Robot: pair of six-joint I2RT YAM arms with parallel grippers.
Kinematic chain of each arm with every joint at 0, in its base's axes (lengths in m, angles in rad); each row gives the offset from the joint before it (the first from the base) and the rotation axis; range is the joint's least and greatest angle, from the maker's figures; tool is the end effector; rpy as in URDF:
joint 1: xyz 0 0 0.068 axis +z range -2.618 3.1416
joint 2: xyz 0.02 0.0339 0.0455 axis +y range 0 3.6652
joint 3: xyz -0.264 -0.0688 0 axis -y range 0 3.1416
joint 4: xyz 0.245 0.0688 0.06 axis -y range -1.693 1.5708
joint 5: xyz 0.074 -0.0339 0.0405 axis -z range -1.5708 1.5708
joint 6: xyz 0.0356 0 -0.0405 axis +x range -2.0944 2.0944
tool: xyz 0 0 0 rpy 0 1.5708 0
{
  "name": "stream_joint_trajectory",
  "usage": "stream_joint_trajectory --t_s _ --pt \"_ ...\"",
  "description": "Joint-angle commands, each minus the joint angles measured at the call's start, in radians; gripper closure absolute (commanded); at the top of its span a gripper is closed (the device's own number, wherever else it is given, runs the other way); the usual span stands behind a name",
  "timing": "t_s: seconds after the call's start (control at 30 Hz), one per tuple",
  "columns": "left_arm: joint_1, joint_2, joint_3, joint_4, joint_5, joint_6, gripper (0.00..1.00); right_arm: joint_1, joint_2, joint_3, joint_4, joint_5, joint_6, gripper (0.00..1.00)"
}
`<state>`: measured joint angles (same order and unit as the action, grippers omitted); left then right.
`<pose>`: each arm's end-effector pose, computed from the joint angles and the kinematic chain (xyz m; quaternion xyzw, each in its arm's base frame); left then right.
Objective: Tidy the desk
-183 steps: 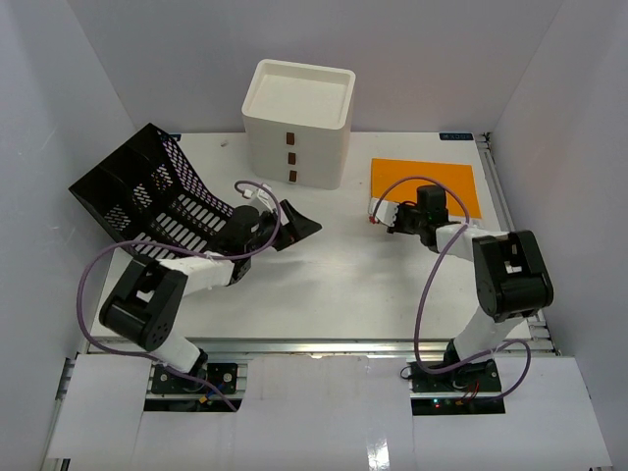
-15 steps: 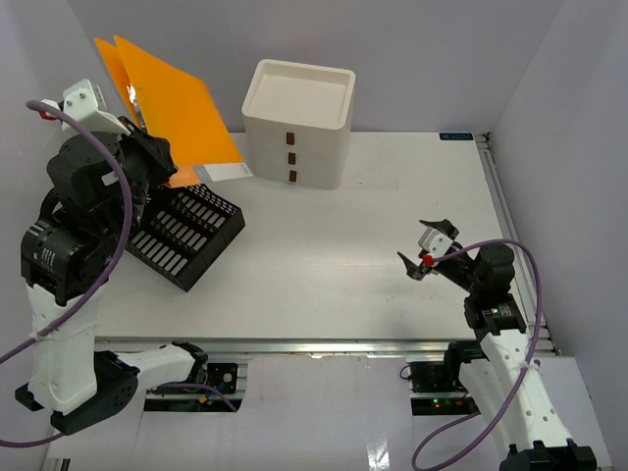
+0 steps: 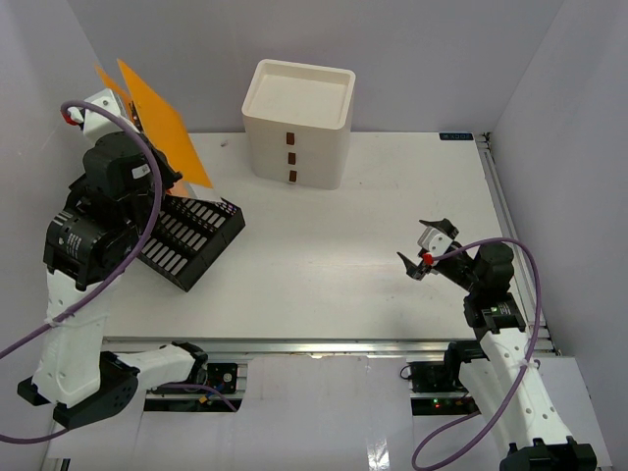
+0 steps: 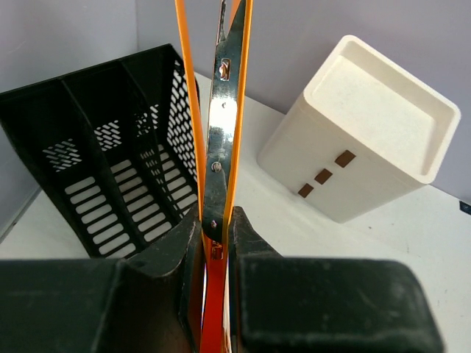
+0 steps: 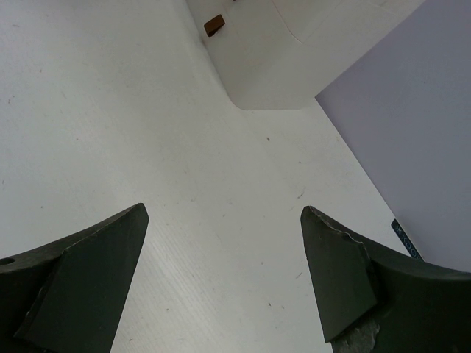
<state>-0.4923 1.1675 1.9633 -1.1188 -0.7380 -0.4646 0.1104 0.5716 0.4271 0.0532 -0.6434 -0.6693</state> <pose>0.1348 -0.0451 0.5415 -0.2002 0.7598 0.0090 0.6185 0.1478 0.0379 0.2711 -0.4635 0.5672 0.0481 0.6791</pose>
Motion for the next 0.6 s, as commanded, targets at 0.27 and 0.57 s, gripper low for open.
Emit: stream_joint_trajectory --t_s 0.27,0.57 --pt "0.001 -0.048 -0.004 -0.04 -0.087 -0.03 1.0 -0.008 -0.001 -0.01 0.043 -0.009 -0.003 0.09" --pt "0.003 -0.105 -0.099 -0.043 -0.082 -0.063 1.0 -0.008 0.0 -0.011 0.043 -0.009 0.0 0.09"
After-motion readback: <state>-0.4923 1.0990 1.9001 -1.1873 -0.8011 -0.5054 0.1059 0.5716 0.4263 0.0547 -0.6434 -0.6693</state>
